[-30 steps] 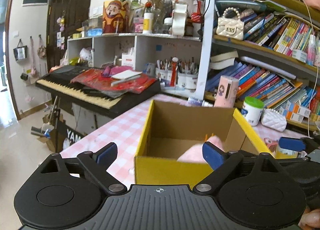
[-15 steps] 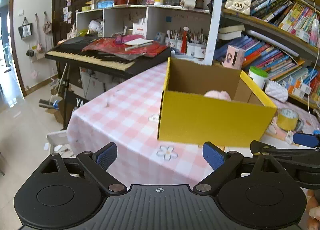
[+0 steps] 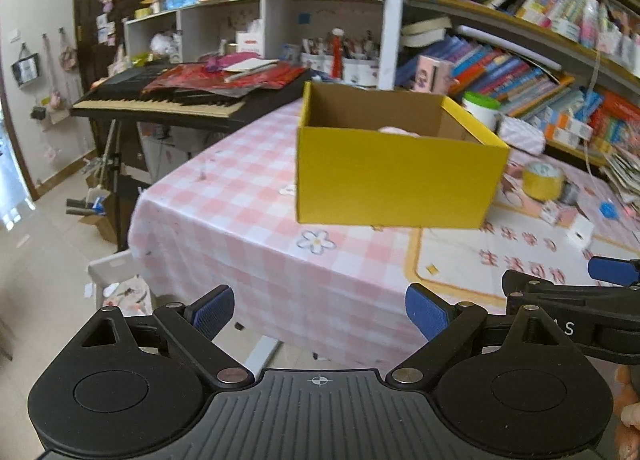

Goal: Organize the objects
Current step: 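Withdraw the left gripper from the box back toward the desk items, then grasp the white charger with the left gripper while the right gripper grasps the blue bag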

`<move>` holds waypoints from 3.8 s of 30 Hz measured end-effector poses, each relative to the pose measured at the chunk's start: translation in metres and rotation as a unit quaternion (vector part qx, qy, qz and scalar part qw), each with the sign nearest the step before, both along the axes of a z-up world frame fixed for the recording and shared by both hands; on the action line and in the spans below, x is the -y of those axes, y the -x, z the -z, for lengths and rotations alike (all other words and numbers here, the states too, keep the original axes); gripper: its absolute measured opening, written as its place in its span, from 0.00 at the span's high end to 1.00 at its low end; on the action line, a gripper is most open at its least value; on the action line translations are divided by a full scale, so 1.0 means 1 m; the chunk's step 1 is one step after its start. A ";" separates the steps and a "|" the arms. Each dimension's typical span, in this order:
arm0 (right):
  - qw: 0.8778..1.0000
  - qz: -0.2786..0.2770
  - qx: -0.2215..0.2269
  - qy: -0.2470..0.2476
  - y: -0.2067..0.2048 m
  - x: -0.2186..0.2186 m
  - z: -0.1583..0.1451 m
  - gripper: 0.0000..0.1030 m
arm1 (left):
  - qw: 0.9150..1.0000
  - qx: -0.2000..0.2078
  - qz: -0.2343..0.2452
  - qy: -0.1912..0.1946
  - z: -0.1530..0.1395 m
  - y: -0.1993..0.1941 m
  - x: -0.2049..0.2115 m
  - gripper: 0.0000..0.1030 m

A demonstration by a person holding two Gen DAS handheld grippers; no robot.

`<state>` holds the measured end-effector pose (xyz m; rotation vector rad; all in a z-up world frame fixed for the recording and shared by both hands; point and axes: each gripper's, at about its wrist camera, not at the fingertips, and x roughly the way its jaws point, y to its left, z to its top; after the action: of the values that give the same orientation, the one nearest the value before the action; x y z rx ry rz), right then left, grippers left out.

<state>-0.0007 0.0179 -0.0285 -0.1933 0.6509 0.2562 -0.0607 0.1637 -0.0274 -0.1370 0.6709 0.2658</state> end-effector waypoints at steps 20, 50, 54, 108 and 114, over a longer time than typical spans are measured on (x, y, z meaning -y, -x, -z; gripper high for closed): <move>0.984 0.179 0.002 -0.007 0.032 0.109 -0.004 0.13 | 0.986 0.007 0.164 0.004 -0.004 -0.023 0.084 0.08; 0.979 0.204 -0.020 -0.013 -0.063 0.188 0.001 0.13 | 0.981 0.003 0.192 -0.002 -0.004 -0.121 0.162 0.08; 0.979 0.201 -0.013 -0.013 -0.087 0.209 -0.005 0.13 | 0.982 0.006 0.188 0.000 -0.007 -0.141 0.180 0.08; 0.991 0.127 -0.028 -0.025 -0.276 0.325 0.041 0.19 | 0.980 -0.100 0.170 -0.005 0.057 -0.291 0.306 0.40; 0.990 0.134 -0.035 -0.023 -0.311 0.325 0.060 0.30 | 0.983 -0.081 0.164 0.018 0.037 -0.270 0.287 0.40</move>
<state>0.3107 -0.3073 -0.0884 -0.0512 0.7311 0.0191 0.2095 -0.1236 -0.0649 -0.0374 0.8485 -0.0524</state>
